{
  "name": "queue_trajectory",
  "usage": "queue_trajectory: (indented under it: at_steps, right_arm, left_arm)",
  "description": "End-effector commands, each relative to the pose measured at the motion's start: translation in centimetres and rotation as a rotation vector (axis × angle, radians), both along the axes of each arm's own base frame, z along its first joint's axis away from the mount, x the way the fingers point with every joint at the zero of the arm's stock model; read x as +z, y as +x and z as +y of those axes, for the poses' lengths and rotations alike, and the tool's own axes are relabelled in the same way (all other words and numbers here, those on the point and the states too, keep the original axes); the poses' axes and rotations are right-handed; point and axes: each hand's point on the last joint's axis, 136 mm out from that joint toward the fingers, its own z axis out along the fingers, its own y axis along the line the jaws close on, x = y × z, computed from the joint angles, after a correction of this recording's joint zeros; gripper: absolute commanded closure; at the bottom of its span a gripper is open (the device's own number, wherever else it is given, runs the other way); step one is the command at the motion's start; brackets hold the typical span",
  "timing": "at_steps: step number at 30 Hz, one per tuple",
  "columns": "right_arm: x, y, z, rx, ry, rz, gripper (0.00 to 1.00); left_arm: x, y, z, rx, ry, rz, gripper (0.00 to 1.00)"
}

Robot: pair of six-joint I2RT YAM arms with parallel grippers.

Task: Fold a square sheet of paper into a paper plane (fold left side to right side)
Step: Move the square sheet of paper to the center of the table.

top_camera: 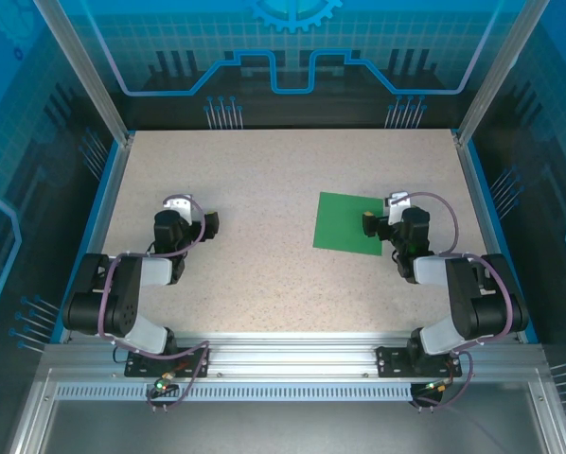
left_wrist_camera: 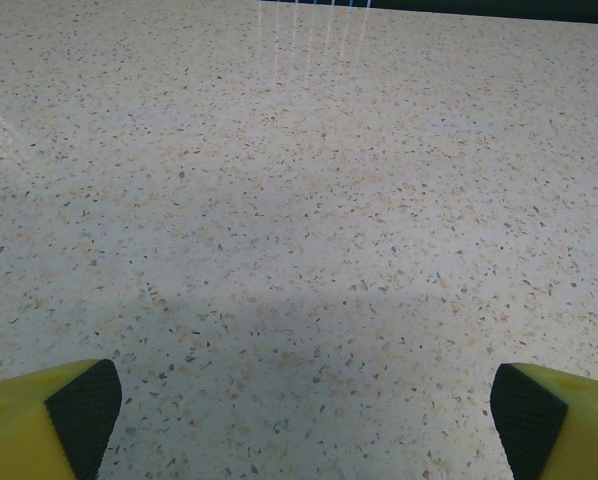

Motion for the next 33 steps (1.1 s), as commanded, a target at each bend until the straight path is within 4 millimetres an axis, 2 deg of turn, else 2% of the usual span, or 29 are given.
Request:
queue_trajectory:
  at_steps: [1, 11, 14, 17, 21, 24, 26, 27, 28, 30, 33]
  right_arm:
    - [0.8, 0.6, -0.3, 0.001, -0.002, -0.028, 0.00]
    - [0.8, 0.6, -0.5, 0.001, 0.012, -0.025, 0.00]
    - [2.2, 0.6, -1.7, -0.068, 0.018, 0.002, 0.00]
    - [4.5, 0.1, -2.2, -0.107, 0.031, 0.029, 0.00]
    - [6.5, -1.4, -2.3, -0.167, 0.103, 0.158, 0.00]
    - [7.1, -2.4, -1.8, -0.217, 0.190, 0.275, 0.00]
    - [6.5, -3.0, -0.9, -0.220, 0.230, 0.363, 0.00]
    - [5.6, -3.5, -0.4, -0.218, 0.234, 0.422, 0.00]
    - [5.9, -3.2, 0.1, -0.217, 0.235, 0.439, 0.00]
    - [4.7, -3.3, 1.4, -0.211, 0.225, 0.513, 0.00]
    - [3.5, -2.5, 4.2, -0.173, 0.174, 0.576, 0.00]
  left_arm:
    - [1.0, 0.6, -0.1, -0.014, -0.012, -0.029, 0.01]
    - [1.2, 0.6, -0.1, -0.014, -0.012, -0.029, 0.01]
    - [2.7, 0.3, 0.2, 0.004, -0.010, -0.023, 0.01]
    - [5.5, -0.3, 0.5, 0.033, -0.019, -0.038, 0.01]
    - [8.7, -1.1, 0.5, 0.101, -0.172, 0.025, 0.01]
    - [10.0, -1.2, -1.2, 0.081, -0.332, 0.111, 0.01]
    - [10.9, -1.3, -2.8, 0.035, -0.430, 0.148, 0.01]
    - [10.9, -1.5, -3.4, 0.025, -0.468, 0.172, 0.01]
    - [10.9, -1.7, -4.1, 0.011, -0.497, 0.187, 0.01]
    - [10.7, -2.1, -5.6, -0.019, -0.538, 0.211, 0.01]
    - [10.1, -2.5, -8.1, -0.076, -0.581, 0.243, 0.01]
